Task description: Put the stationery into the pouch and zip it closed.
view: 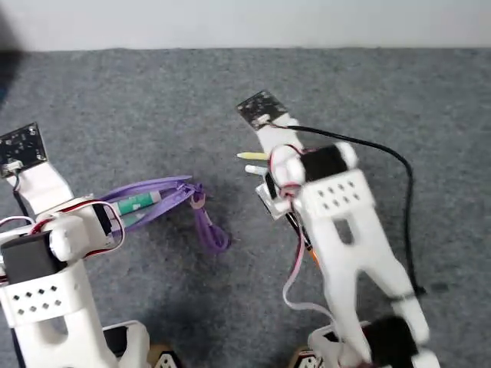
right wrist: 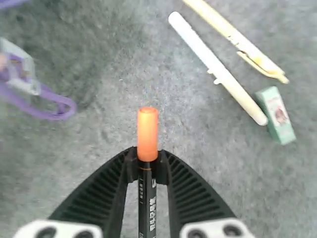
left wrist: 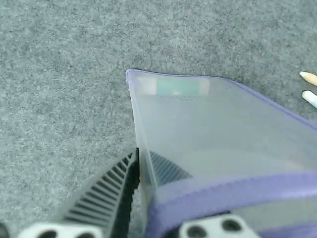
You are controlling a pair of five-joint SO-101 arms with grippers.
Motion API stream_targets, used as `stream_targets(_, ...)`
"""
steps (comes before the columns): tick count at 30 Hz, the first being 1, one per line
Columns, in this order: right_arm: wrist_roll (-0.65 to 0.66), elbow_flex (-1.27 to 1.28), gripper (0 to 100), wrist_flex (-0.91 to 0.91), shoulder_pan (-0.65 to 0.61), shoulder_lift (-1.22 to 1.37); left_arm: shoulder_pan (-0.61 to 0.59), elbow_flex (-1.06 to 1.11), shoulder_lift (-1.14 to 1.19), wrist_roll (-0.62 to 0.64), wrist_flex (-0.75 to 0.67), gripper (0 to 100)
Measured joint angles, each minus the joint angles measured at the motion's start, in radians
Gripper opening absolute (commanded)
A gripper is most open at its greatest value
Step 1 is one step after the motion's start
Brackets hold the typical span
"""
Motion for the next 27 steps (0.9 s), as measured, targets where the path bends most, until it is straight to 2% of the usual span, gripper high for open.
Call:
stream_targets(6, -0.115, 0.000, 0.8, 0.048, -0.077, -0.293, 0.000, 0.000, 0.000, 0.000, 0.000, 1)
stream_targets(10, -0.209, 0.000, 0.8, 0.011, -0.206, -0.460, 0.000, 0.000, 0.000, 0.000, 0.000, 1)
stream_targets(16, -0.278, 0.000, 0.8, -0.192, -0.400, -0.549, 0.000, 0.017, -0.003, 0.000, 0.000, 1)
stream_targets(27, -0.284, 0.000, 0.8, -0.692, -0.554, -0.470, 0.000, 0.048, -0.012, 0.000, 0.000, 1)
